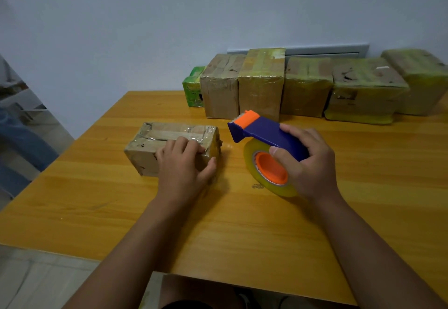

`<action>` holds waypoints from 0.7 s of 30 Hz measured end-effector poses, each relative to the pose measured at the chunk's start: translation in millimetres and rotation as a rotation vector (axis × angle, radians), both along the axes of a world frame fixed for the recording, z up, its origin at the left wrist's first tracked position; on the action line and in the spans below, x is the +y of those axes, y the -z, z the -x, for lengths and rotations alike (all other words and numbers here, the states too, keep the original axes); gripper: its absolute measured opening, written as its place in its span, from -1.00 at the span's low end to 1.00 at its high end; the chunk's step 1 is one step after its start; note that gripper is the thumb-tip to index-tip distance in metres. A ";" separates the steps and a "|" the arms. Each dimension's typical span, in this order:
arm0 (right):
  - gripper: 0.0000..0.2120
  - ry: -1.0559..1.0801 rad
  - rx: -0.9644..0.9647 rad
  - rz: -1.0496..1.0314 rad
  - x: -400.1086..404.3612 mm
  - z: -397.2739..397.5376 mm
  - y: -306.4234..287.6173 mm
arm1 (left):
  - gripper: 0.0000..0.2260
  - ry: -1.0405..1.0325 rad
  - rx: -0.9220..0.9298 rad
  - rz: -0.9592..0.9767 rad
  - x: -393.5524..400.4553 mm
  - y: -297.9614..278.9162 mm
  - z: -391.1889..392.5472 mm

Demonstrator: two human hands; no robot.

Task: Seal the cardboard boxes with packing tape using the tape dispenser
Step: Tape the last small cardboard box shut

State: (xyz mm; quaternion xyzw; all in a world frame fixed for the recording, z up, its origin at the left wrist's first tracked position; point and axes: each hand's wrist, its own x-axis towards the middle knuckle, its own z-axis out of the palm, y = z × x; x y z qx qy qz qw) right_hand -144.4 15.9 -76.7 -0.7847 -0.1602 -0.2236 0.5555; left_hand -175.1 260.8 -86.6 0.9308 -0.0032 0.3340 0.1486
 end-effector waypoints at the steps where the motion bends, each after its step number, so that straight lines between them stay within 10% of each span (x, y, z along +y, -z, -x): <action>1: -0.40 0.001 0.000 -0.003 0.0 0.2 -0.2 | -0.74 -0.024 0.007 0.004 -4.8 -0.5 -0.6; 17: -0.38 0.005 0.004 -0.015 -0.4 0.7 0.2 | -0.82 0.233 0.084 0.012 5.8 -9.2 14.4; 21: -0.39 0.008 0.000 -0.021 0.1 0.1 1.2 | -0.58 0.258 0.225 -0.119 18.0 -15.7 20.0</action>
